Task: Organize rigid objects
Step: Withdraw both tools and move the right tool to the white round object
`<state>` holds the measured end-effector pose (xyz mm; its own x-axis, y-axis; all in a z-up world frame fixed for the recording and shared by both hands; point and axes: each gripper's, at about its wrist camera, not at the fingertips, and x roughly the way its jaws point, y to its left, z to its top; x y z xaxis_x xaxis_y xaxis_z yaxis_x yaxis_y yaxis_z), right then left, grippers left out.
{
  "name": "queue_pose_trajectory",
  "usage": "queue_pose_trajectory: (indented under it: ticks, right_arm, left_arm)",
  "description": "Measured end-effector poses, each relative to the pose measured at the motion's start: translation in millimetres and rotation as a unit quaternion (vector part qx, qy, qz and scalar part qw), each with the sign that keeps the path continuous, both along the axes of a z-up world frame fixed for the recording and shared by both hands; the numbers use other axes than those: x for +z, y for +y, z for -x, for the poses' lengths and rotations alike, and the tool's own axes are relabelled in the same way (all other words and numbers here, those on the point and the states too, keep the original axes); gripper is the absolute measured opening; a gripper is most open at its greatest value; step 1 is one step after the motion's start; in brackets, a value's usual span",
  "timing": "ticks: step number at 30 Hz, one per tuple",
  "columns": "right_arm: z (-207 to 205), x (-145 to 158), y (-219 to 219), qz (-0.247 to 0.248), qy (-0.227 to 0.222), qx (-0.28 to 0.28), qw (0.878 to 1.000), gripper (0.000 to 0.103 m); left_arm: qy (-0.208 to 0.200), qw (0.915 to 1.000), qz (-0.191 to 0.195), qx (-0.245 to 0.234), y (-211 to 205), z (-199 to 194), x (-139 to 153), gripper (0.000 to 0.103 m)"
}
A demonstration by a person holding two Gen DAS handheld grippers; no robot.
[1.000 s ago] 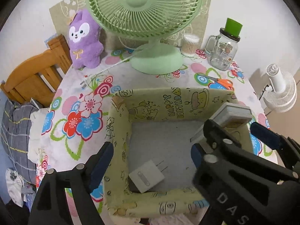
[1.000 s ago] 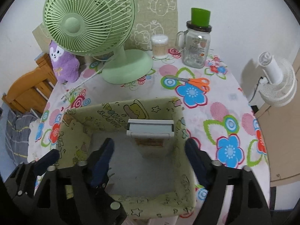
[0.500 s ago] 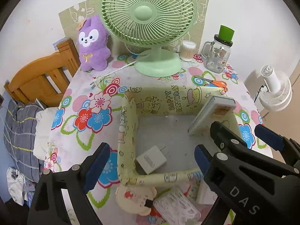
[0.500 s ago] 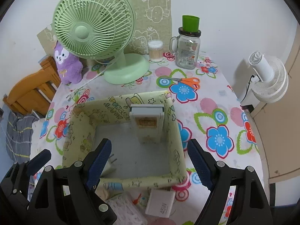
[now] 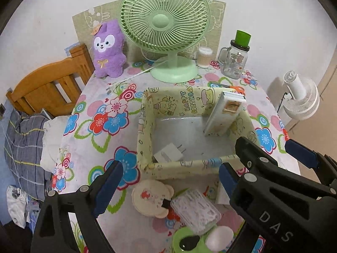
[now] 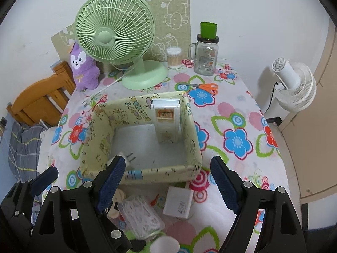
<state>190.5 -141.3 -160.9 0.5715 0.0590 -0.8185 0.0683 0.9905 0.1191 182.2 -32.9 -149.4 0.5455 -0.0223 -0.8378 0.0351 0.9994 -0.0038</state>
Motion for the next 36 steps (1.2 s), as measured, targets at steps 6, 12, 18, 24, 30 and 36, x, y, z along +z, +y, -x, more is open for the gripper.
queue_pose_trajectory:
  ticks: [6, 12, 18, 24, 30, 36]
  right_arm:
    - [18, 7, -1, 0.002, -0.003, -0.001, 1.000, 0.085]
    - [35, 8, -3, 0.005, 0.000, -0.001, 1.000, 0.086]
    - [51, 2, -5, 0.004, 0.008, -0.004, 1.000, 0.086]
    - [63, -12, -9, 0.001, 0.018, -0.007, 1.000, 0.086]
    - [71, -25, -10, -0.005, 0.017, 0.003, 1.000, 0.086]
    - [80, -39, -10, -0.008, 0.013, 0.008, 1.000, 0.086]
  left_arm:
    - [-0.007, 1.0000, 0.001, -0.006, -1, 18, 6, 0.094]
    - [-0.012, 0.9998, 0.006, -0.014, -2, 35, 6, 0.094]
    - [-0.013, 0.9996, 0.010, -0.021, -4, 49, 0, 0.094]
    - [-0.006, 0.9997, 0.016, -0.018, -1, 60, -15, 0.094]
    - [-0.002, 0.9997, 0.022, -0.014, -1, 70, -27, 0.094]
    - [0.004, 0.9997, 0.020, -0.015, -2, 76, -42, 0.094]
